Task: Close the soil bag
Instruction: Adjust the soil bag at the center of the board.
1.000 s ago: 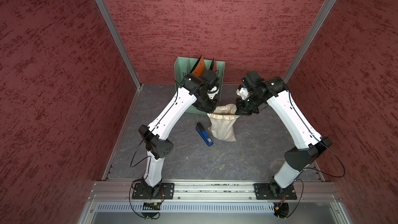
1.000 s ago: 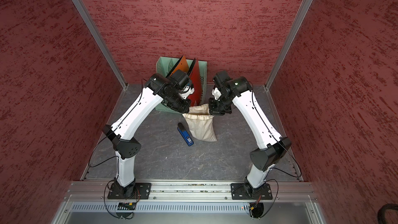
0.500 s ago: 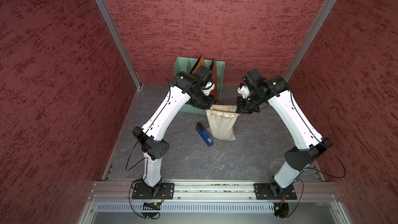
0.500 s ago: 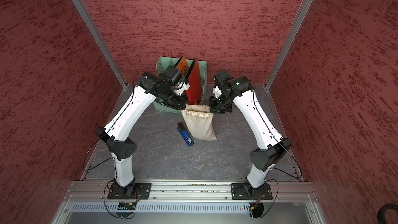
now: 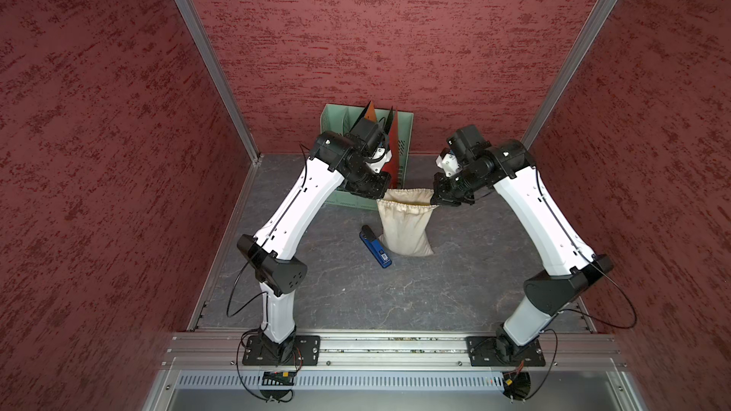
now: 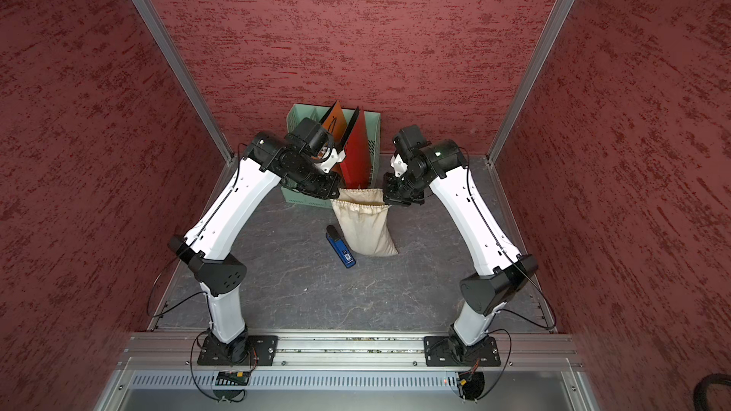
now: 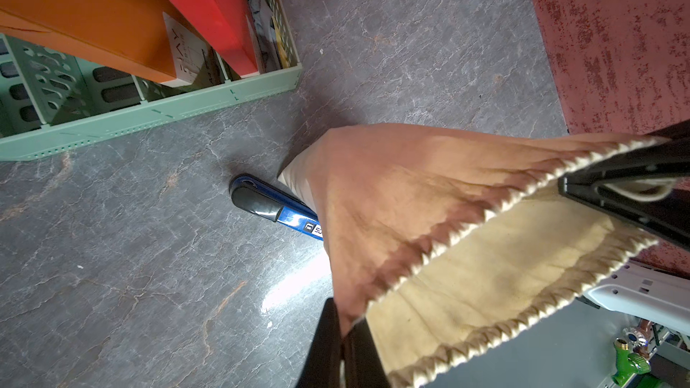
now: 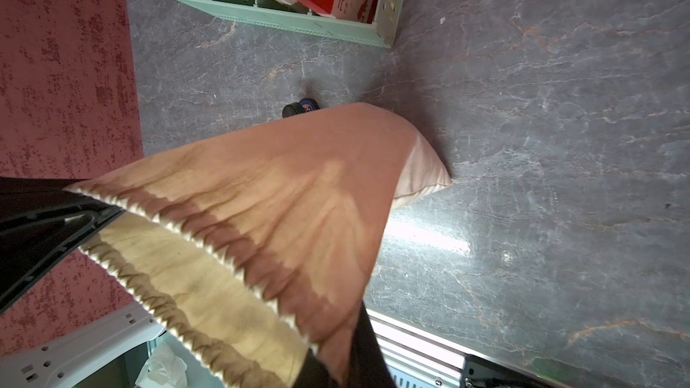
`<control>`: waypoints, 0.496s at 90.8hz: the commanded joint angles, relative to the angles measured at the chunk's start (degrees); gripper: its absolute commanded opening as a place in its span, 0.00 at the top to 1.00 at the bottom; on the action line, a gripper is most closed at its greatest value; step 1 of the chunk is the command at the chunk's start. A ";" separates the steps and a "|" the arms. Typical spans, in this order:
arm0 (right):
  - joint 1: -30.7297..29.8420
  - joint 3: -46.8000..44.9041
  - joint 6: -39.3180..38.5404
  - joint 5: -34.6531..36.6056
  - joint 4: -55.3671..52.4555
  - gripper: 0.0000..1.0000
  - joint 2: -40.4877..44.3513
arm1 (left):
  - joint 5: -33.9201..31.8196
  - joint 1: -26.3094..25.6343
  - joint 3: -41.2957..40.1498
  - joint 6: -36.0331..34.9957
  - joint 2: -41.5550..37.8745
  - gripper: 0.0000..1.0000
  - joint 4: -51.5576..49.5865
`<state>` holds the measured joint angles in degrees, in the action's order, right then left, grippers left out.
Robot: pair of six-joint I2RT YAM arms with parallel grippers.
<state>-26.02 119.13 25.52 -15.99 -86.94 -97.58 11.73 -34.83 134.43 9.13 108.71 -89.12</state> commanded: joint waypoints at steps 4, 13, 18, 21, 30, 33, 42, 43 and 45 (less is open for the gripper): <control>0.44 0.05 -0.14 -3.17 3.46 1.00 1.74 | 0.53 1.34 -1.47 -0.23 -3.34 1.00 2.17; 0.44 -0.04 -0.74 -4.11 3.90 1.00 1.79 | 0.63 2.20 -3.43 -0.07 -4.42 1.00 2.95; 0.53 -0.12 -1.25 -4.45 4.02 1.00 1.88 | 0.77 2.60 -4.62 0.09 -4.88 1.00 3.33; 0.53 -0.25 -1.60 -4.87 4.09 1.00 2.03 | 0.88 2.94 -5.33 0.17 -5.29 1.00 3.72; 0.53 -1.05 -1.96 -6.17 4.64 1.00 2.53 | 1.63 3.38 -6.37 0.56 -6.04 1.00 4.48; 0.58 -1.54 -1.90 -6.36 5.04 0.97 2.81 | 2.01 3.44 -6.51 0.80 -6.07 1.00 4.67; 0.53 -2.68 -1.66 -6.66 5.81 0.81 3.52 | 2.94 3.14 -6.42 1.20 -5.83 1.00 5.16; 0.53 -2.77 -1.64 -6.67 5.86 0.78 3.57 | 2.94 3.08 -6.40 1.22 -5.77 1.00 5.13; 0.53 -2.90 -1.66 -6.64 6.04 0.76 3.74 | 3.02 2.94 -6.31 1.26 -5.71 1.00 5.19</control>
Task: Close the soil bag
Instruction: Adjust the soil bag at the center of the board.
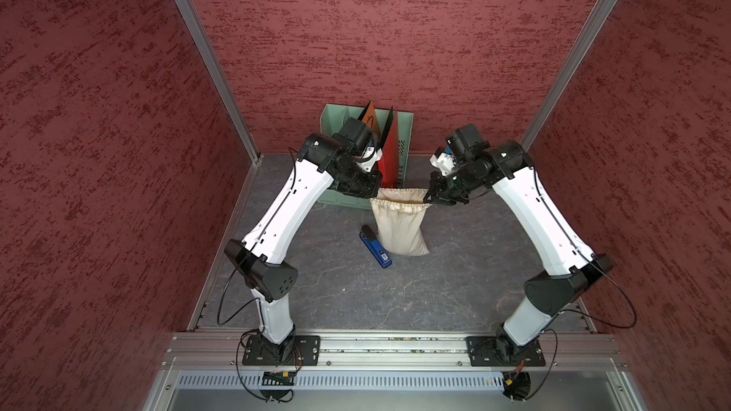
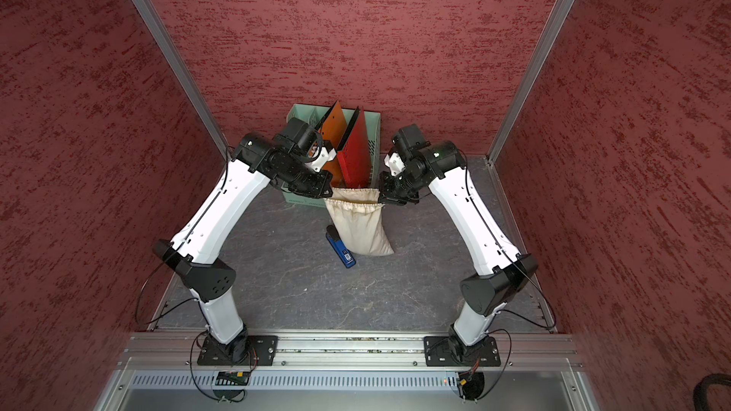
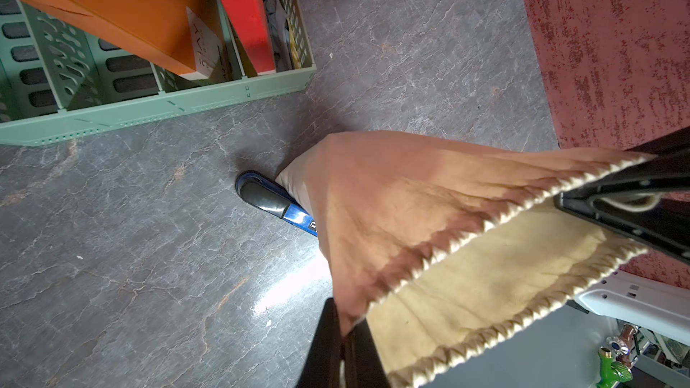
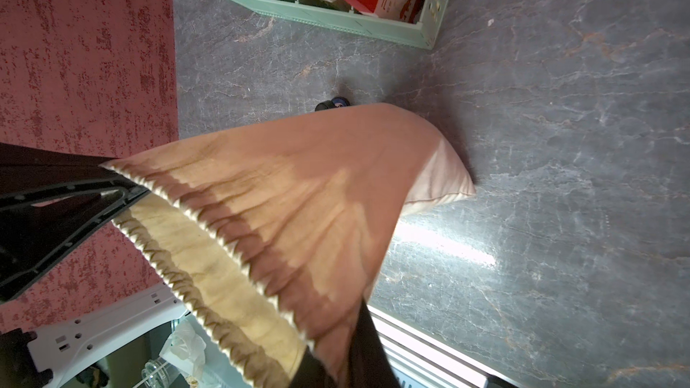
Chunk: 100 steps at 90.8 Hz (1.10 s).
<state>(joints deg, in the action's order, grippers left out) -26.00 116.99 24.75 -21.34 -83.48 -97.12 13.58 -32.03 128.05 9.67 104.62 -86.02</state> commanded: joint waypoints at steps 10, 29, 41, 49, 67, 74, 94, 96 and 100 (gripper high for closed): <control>0.52 -0.29 -0.63 -1.44 2.72 0.72 3.93 | 1.31 -0.35 0.73 0.64 -0.95 1.00 1.96; 0.52 0.98 0.02 -1.25 0.62 0.77 4.46 | 1.26 -0.40 2.66 0.10 -0.01 1.00 0.95; 0.53 0.76 0.09 -0.77 -1.01 0.76 3.98 | 1.34 -0.46 2.46 -0.24 -0.01 1.00 0.84; 0.36 1.53 -0.48 -0.43 -0.81 0.74 4.17 | 1.54 -0.41 2.04 -0.31 -0.23 1.00 0.85; -0.76 7.97 -4.85 -1.14 -2.37 0.66 2.74 | 2.01 -0.41 1.50 -0.76 -0.34 1.00 1.09; -1.18 10.84 -9.14 -1.35 -4.13 0.63 1.29 | 2.06 -0.46 1.50 -1.09 -0.22 1.00 1.07; -1.38 16.71 -21.65 -6.94 -8.68 0.61 -3.00 | 2.59 -0.41 0.77 -1.61 -0.29 1.00 1.23; -1.41 17.42 -22.68 -7.50 -9.14 0.61 -3.56 | 2.59 -0.40 0.73 -1.61 -0.29 1.00 1.32; -1.43 18.96 -24.30 -7.61 -10.48 0.62 -4.70 | 2.66 -0.44 0.59 -1.60 -0.29 1.00 1.44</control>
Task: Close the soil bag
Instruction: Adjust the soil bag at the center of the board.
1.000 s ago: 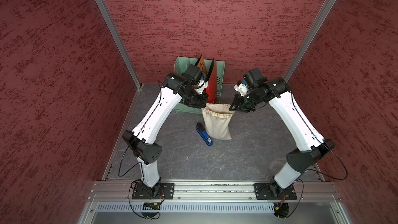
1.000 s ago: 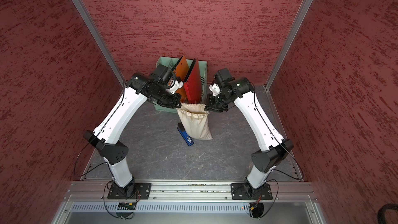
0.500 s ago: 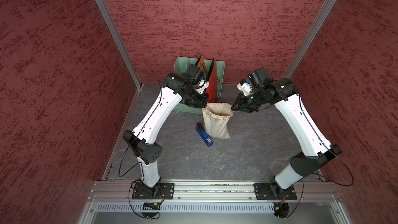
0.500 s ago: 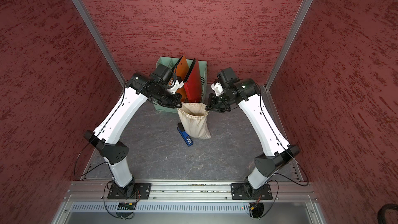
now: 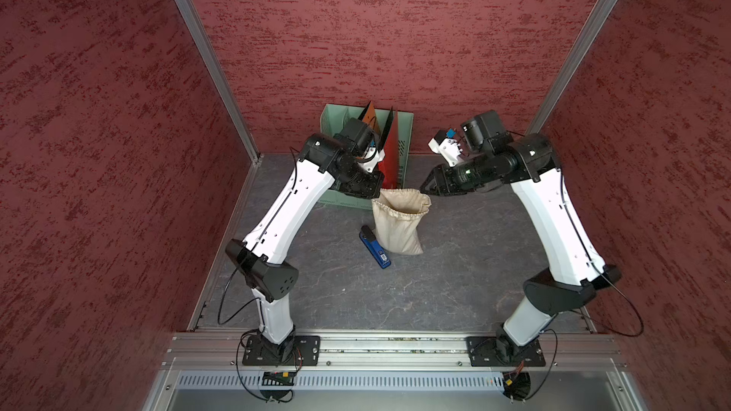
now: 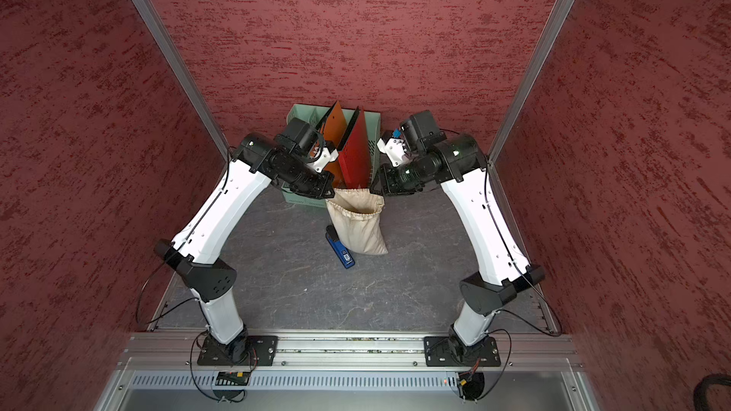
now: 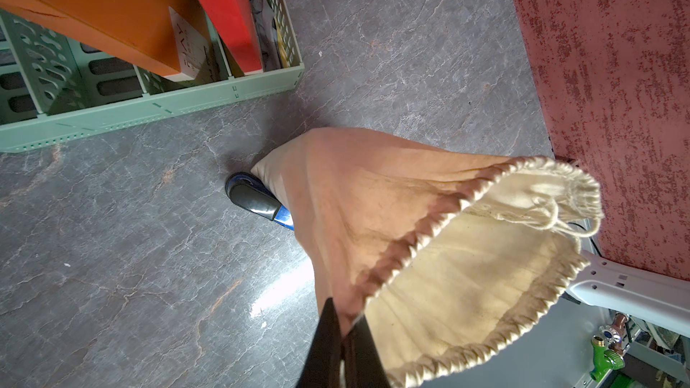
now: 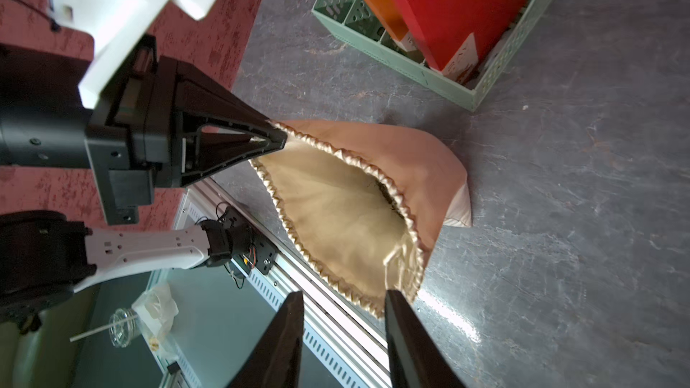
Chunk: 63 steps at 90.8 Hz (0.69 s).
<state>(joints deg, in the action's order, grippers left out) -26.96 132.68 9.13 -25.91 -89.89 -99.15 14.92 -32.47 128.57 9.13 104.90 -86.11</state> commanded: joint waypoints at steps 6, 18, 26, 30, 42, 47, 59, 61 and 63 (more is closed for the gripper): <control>-0.77 5.93 -11.15 -2.31 -6.11 0.63 -4.86 | 1.42 0.01 0.02 -1.09 -0.63 1.00 1.63; -1.27 6.14 -13.19 -3.55 -5.74 0.64 -6.03 | 1.41 0.04 0.08 -1.26 -0.54 1.00 1.64; -1.68 4.91 -14.04 -3.28 -5.98 0.65 -6.24 | 1.75 0.02 -0.06 -1.20 -0.41 1.00 1.64; -1.97 3.78 -14.47 -2.72 -6.13 0.65 -6.06 | 1.86 0.04 -0.07 -1.17 -0.41 1.00 1.64; -2.50 0.11 -15.37 1.42 -6.46 0.64 -5.04 | 2.20 0.04 -0.21 -1.21 -0.59 1.00 1.64; -2.67 -0.70 -15.57 3.22 -6.45 0.64 -4.90 | 2.29 -0.01 -0.54 -1.14 -0.62 1.00 1.64; -3.23 -1.13 -15.63 5.93 -6.36 0.61 -5.15 | 2.65 0.04 -1.00 -1.18 -0.64 1.00 1.73; -3.26 -0.96 -15.52 6.39 -6.35 0.61 -5.23 | 2.66 0.04 -1.05 -1.18 -0.66 1.00 1.73; -3.32 -0.81 -15.49 6.93 -6.24 0.61 -5.32 | 2.66 0.04 -1.07 -1.14 -0.71 1.00 1.73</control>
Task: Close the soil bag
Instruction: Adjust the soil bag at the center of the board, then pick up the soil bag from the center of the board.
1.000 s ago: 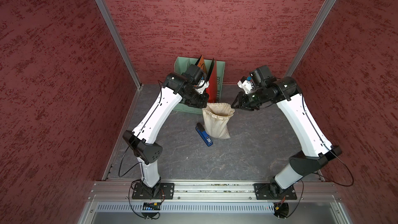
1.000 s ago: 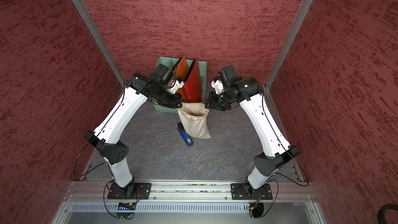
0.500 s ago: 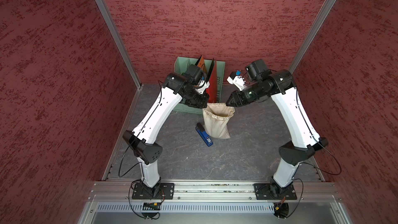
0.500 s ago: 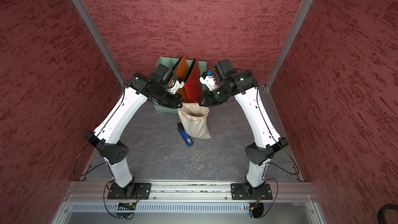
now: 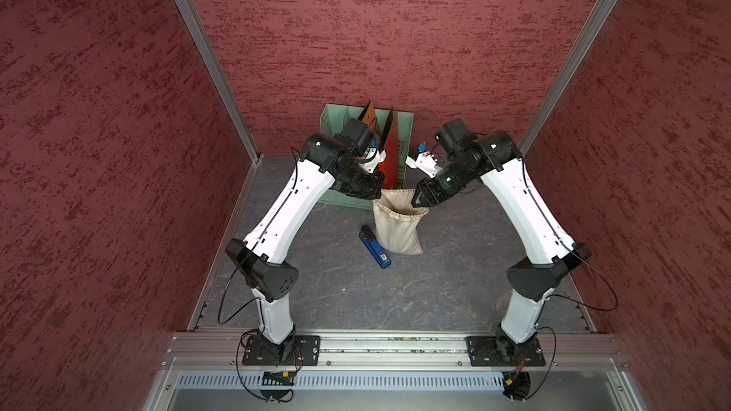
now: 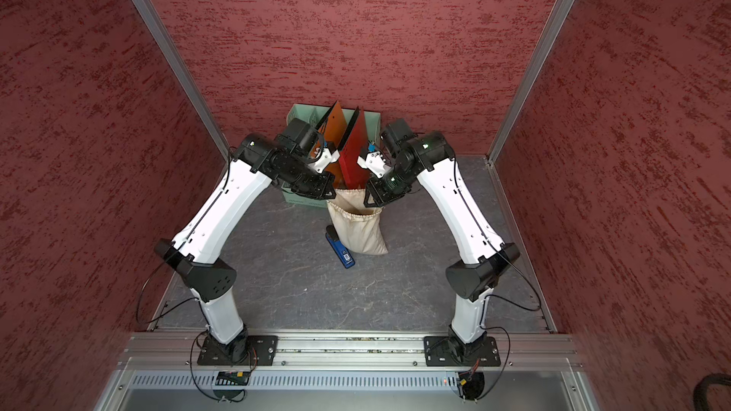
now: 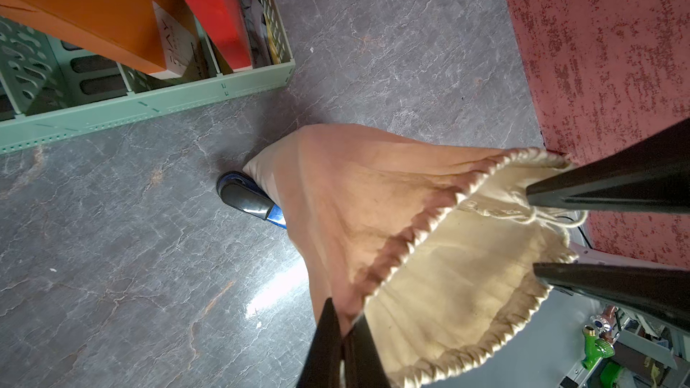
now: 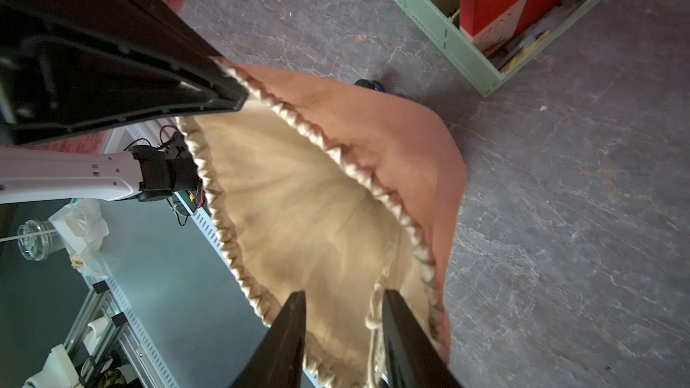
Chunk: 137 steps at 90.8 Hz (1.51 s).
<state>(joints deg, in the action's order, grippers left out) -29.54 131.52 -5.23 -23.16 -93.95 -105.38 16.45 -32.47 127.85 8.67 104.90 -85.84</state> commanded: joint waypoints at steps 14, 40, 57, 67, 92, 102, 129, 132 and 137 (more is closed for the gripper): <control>-1.00 0.88 -1.01 6.13 -2.35 0.60 0.77 | 1.22 0.02 -0.51 -0.70 -0.85 1.00 1.47; -2.33 2.69 -1.31 13.31 -2.51 0.55 0.68 | 1.58 0.02 -0.21 -0.61 -0.62 1.00 1.68; -2.82 3.33 -1.37 14.58 -2.54 0.55 0.01 | 1.90 -0.26 0.33 -0.54 -0.18 1.00 1.78; -3.24 3.63 -1.30 15.76 -2.60 0.56 -0.63 | 1.66 -0.78 0.53 -0.39 -0.01 1.00 1.90; -3.81 -0.68 -2.11 17.01 -2.68 0.59 0.97 | 1.23 -1.36 1.61 -0.31 0.65 1.00 1.50; -4.15 -1.82 -2.47 17.62 -2.64 0.60 1.51 | 1.23 -1.53 1.82 -0.21 0.89 1.00 1.55; -5.89 -3.03 -3.03 20.98 -2.55 0.78 1.25 | 0.48 -1.79 1.92 -0.34 0.62 1.00 1.13; -5.94 -3.09 -3.13 21.64 -2.55 0.83 1.31 | 0.39 -1.74 1.80 -0.40 0.58 1.00 1.07; -6.05 -2.99 -3.03 23.00 -2.39 0.96 1.36 | 0.26 -1.76 1.71 -0.43 0.48 1.00 1.03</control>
<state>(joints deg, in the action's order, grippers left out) -34.89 128.60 -8.12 -3.97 -94.30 -105.54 16.80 -34.00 128.27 8.54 105.45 -85.23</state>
